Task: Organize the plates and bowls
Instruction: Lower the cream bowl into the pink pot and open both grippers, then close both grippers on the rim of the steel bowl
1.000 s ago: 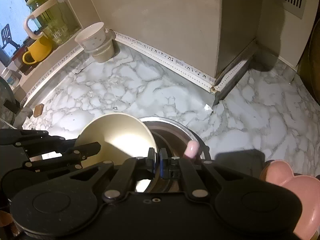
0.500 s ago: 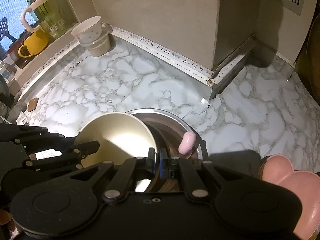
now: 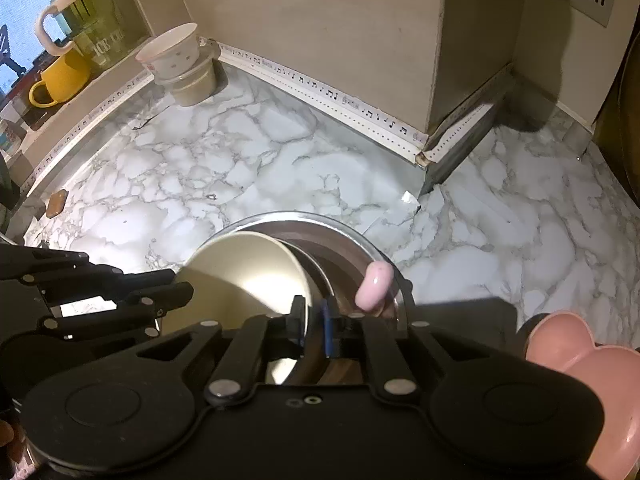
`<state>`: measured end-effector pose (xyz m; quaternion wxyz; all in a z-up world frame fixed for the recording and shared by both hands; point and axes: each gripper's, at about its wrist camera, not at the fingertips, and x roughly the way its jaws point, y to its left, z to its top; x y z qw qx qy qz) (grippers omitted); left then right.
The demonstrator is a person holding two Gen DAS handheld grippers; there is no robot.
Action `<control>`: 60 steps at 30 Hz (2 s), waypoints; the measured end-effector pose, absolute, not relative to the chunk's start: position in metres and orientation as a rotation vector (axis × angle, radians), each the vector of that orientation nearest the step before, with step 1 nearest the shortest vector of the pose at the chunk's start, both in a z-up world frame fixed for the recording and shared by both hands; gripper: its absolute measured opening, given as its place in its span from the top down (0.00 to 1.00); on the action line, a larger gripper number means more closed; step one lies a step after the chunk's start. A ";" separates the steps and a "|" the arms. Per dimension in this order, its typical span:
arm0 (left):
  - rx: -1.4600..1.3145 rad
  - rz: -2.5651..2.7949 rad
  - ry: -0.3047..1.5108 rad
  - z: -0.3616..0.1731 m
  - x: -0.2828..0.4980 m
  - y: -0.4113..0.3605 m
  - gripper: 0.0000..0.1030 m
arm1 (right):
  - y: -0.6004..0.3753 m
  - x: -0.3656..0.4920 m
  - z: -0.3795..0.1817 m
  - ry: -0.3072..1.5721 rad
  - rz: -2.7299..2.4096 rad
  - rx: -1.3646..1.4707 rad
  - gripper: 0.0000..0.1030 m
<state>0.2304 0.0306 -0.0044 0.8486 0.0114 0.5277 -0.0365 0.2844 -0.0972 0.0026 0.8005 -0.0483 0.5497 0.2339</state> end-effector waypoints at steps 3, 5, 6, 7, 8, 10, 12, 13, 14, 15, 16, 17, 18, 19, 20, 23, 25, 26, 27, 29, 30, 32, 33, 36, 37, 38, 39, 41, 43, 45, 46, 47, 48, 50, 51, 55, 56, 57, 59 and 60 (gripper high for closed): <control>0.018 -0.079 1.115 -0.006 0.231 0.032 0.91 | -0.096 0.285 0.005 1.171 0.506 -0.095 0.85; 0.012 -0.083 1.116 -0.006 0.231 0.033 0.91 | -0.097 0.284 0.007 1.169 0.513 -0.086 0.82; 0.006 -0.086 1.115 -0.007 0.231 0.034 0.91 | -0.097 0.284 0.008 1.171 0.516 -0.084 0.81; -0.001 -0.086 1.116 -0.007 0.231 0.034 0.91 | -0.098 0.283 0.009 1.170 0.518 -0.080 0.81; -0.006 -0.087 1.116 -0.006 0.232 0.035 0.91 | -0.099 0.282 0.010 1.169 0.522 -0.074 0.79; -0.014 -0.091 1.111 -0.005 0.232 0.037 0.91 | -0.102 0.280 0.013 1.166 0.528 -0.066 0.76; -0.018 -0.094 1.104 -0.003 0.231 0.038 0.91 | -0.105 0.277 0.016 1.160 0.531 -0.058 0.73; -0.020 -0.093 1.101 -0.002 0.232 0.038 0.91 | -0.108 0.276 0.017 1.158 0.534 -0.054 0.72; -0.023 -0.093 1.100 -0.002 0.232 0.038 0.91 | -0.110 0.274 0.018 1.156 0.536 -0.050 0.72; -0.026 -0.095 1.099 -0.001 0.232 0.039 0.91 | -0.112 0.272 0.020 1.154 0.539 -0.049 0.72; -0.027 -0.097 1.096 0.000 0.232 0.040 0.91 | -0.115 0.269 0.021 1.150 0.542 -0.049 0.71; -0.028 -0.097 1.094 0.001 0.231 0.040 0.91 | -0.118 0.267 0.022 1.145 0.543 -0.047 0.70; -0.030 -0.099 1.091 0.002 0.231 0.041 0.91 | -0.120 0.265 0.023 1.143 0.542 -0.043 0.69; -0.035 -0.101 1.088 0.003 0.231 0.041 0.90 | -0.124 0.263 0.024 1.141 0.542 -0.039 0.69; -0.039 -0.103 1.086 0.004 0.230 0.042 0.90 | -0.127 0.261 0.025 1.140 0.541 -0.031 0.68; -0.043 -0.109 1.080 0.007 0.228 0.044 0.89 | -0.137 0.255 0.025 1.144 0.536 -0.008 0.66; -0.039 -0.114 1.074 0.009 0.227 0.044 0.89 | -0.143 0.251 0.026 1.138 0.529 0.003 0.65; -0.038 -0.117 1.072 0.011 0.226 0.045 0.89 | -0.145 0.249 0.026 1.137 0.525 0.011 0.64; -0.036 -0.119 1.068 0.012 0.225 0.045 0.88 | -0.148 0.248 0.026 1.136 0.522 0.018 0.62; -0.032 -0.119 1.064 0.013 0.224 0.045 0.87 | -0.152 0.244 0.027 1.128 0.515 0.031 0.60; -0.034 -0.119 1.061 0.015 0.224 0.046 0.86 | -0.154 0.241 0.028 1.123 0.513 0.032 0.58; -0.041 -0.124 1.056 0.017 0.223 0.047 0.76 | -0.158 0.237 0.029 1.111 0.507 0.037 0.56; -0.044 -0.124 1.050 0.018 0.222 0.048 0.63 | -0.160 0.236 0.029 1.108 0.506 0.039 0.54; -0.030 -0.112 1.007 0.024 0.218 0.049 0.33 | -0.163 0.231 0.030 1.099 0.502 0.045 0.50; -0.017 -0.110 0.999 0.026 0.218 0.048 0.33 | -0.164 0.229 0.031 1.096 0.501 0.046 0.49; -0.009 -0.112 0.995 0.027 0.218 0.048 0.33 | -0.165 0.227 0.031 1.092 0.501 0.048 0.46; -0.010 -0.113 0.993 0.028 0.218 0.049 0.32 | -0.166 0.225 0.031 1.087 0.501 0.050 0.42; -0.016 -0.107 0.987 0.030 0.219 0.052 0.32 | -0.168 0.222 0.030 1.081 0.500 0.054 0.37; -0.023 -0.098 0.982 0.030 0.221 0.055 0.26 | -0.170 0.219 0.028 1.081 0.497 0.064 0.32; -0.031 -0.093 0.975 0.029 0.223 0.060 0.25 | -0.171 0.217 0.026 1.082 0.492 0.073 0.23; -0.033 -0.090 0.973 0.029 0.225 0.063 0.24 | -0.172 0.216 0.024 1.081 0.487 0.076 0.22; -0.035 -0.085 0.971 0.028 0.226 0.065 0.24 | -0.173 0.216 0.023 1.081 0.482 0.076 0.21; -0.037 -0.079 0.969 0.027 0.228 0.068 0.24 | -0.174 0.215 0.021 1.082 0.478 0.077 0.19; -0.049 -0.067 0.966 0.024 0.233 0.076 0.24 | -0.175 0.214 0.017 1.086 0.470 0.084 0.17; -0.059 -0.064 0.965 0.022 0.235 0.080 0.24 | -0.175 0.213 0.014 1.091 0.466 0.089 0.17; -0.101 -0.064 0.978 0.013 0.247 0.095 0.24 | -0.177 0.212 0.004 1.120 0.452 0.115 0.17; -0.106 -0.069 0.987 0.010 0.250 0.097 0.24 | -0.177 0.213 0.002 1.123 0.449 0.119 0.17; -0.109 -0.073 0.997 0.006 0.254 0.099 0.24 | -0.178 0.213 -0.001 1.126 0.446 0.122 0.18; -0.119 -0.084 1.014 -0.004 0.261 0.103 0.24 | -0.178 0.213 -0.007 1.139 0.440 0.131 0.18; -0.125 -0.091 1.025 -0.009 0.265 0.105 0.24 | -0.178 0.214 -0.010 1.147 0.439 0.135 0.19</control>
